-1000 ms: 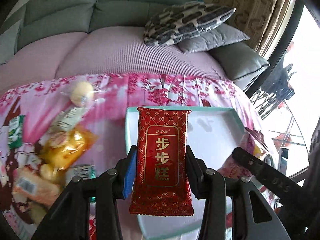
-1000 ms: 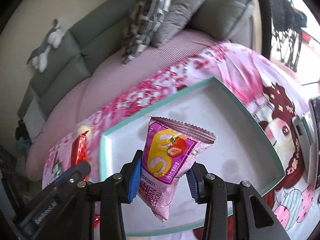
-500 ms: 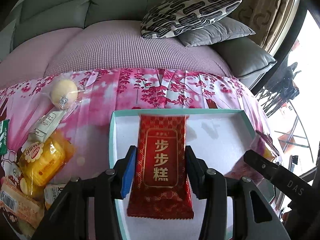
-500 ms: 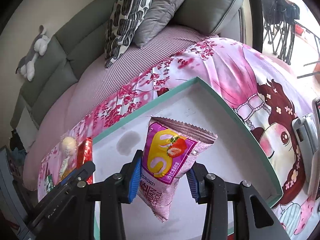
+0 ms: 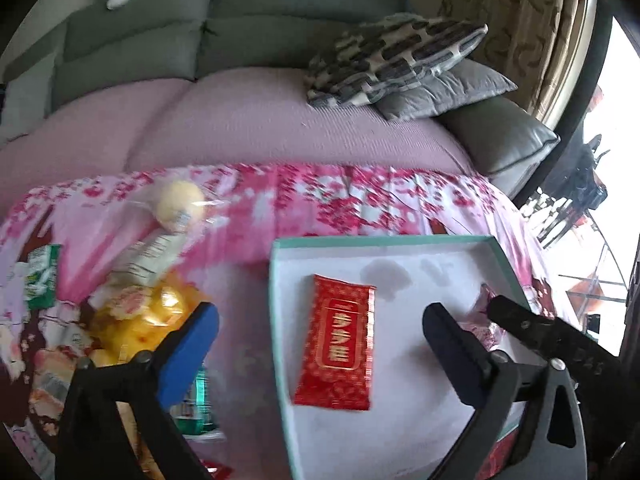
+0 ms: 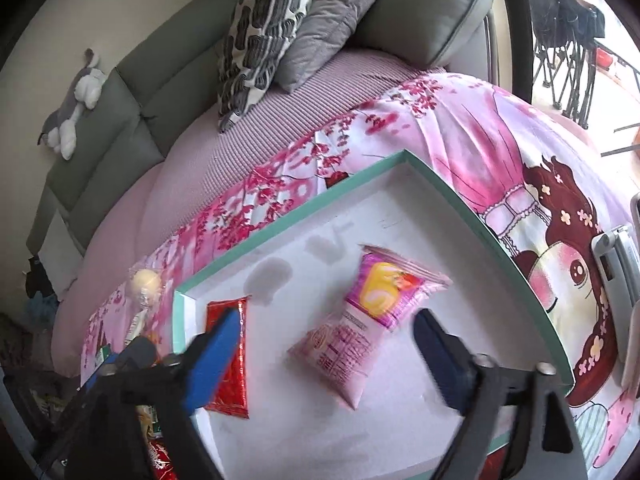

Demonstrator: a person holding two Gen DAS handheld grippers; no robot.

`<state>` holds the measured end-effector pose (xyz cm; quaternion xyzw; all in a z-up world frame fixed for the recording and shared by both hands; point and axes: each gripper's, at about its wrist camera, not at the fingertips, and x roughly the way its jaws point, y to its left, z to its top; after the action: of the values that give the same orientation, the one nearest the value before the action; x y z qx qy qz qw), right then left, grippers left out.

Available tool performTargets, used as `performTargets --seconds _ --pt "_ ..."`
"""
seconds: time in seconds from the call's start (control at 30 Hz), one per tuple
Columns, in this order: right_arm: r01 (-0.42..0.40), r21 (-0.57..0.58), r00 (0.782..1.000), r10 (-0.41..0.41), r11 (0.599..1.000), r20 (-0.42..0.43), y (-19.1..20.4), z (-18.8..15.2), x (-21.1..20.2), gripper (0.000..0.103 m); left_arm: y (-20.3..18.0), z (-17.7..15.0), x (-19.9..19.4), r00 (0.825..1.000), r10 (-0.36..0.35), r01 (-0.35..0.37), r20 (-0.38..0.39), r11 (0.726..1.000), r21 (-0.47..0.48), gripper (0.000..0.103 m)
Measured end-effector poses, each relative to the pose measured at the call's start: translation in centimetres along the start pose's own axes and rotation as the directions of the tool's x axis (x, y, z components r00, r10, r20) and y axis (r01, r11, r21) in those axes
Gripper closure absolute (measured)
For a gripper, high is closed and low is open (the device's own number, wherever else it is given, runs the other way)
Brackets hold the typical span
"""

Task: Organize snacks
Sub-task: 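Move both tools back toward the snack pile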

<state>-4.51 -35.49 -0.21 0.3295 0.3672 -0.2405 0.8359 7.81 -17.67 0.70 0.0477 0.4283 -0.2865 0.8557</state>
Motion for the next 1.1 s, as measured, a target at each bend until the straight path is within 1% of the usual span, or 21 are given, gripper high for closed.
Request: performTargets --seconds 0.07,0.13,0.2,0.27,0.43,0.53,0.67,0.77,0.9,1.03,1.1 --pt "-0.014 -0.009 1.000 0.014 1.000 0.023 0.3 -0.1 -0.4 0.000 0.8 -0.2 -0.7 0.999 0.029 -0.028 0.016 1.000 -0.013 0.000" --pt "-0.027 -0.011 0.999 0.027 1.000 0.043 0.4 -0.1 -0.8 0.000 1.7 -0.4 -1.3 0.999 0.044 -0.043 0.025 0.999 -0.033 0.000" --pt "-0.023 -0.014 0.998 0.024 1.000 0.058 0.6 -0.2 -1.1 0.000 2.8 -0.8 -1.9 0.997 0.068 -0.066 0.031 0.996 -0.055 0.000" --pt "-0.026 -0.017 0.998 0.027 1.000 0.063 0.7 -0.3 -1.3 0.000 3.8 -1.1 -2.6 0.996 0.085 -0.081 0.038 0.994 -0.078 0.000" --pt "-0.064 -0.027 0.997 0.065 0.998 0.044 1.3 -1.2 -1.5 0.000 6.4 -2.2 -4.6 0.990 0.129 -0.120 0.057 0.983 -0.142 0.000" --pt "-0.066 -0.053 0.997 0.068 0.996 0.033 2.0 -1.9 -1.8 0.000 7.7 -2.9 -5.7 0.982 0.178 -0.165 0.071 0.973 -0.160 0.000" --pt "-0.094 -0.072 0.995 0.095 0.993 0.014 3.2 -3.1 -2.3 0.000 9.5 -3.8 -7.4 0.966 0.241 -0.222 0.093 0.958 -0.182 0.000" --pt "-0.081 -0.110 0.996 0.084 0.991 0.020 4.7 -3.8 -2.9 0.000 10.7 -4.5 -8.5 0.964 0.250 -0.226 0.092 0.949 -0.219 0.000" --pt "-0.064 -0.149 0.995 0.075 0.987 0.067 6.3 -4.6 -4.2 0.000 11.8 -5.2 -9.9 0.966 0.241 -0.211 0.093 0.943 -0.257 0.000" --pt "-0.053 -0.174 0.993 0.070 0.983 0.097 7.6 -5.4 -5.2 0.000 12.1 -5.8 -10.5 0.964 0.253 -0.226 0.081 0.940 -0.254 0.000" --pt "-0.076 -0.194 0.992 0.095 0.978 0.089 8.3 -5.9 -5.3 0.000 12.6 -6.1 -10.9 0.962 0.264 -0.236 0.075 0.935 -0.265 0.000"
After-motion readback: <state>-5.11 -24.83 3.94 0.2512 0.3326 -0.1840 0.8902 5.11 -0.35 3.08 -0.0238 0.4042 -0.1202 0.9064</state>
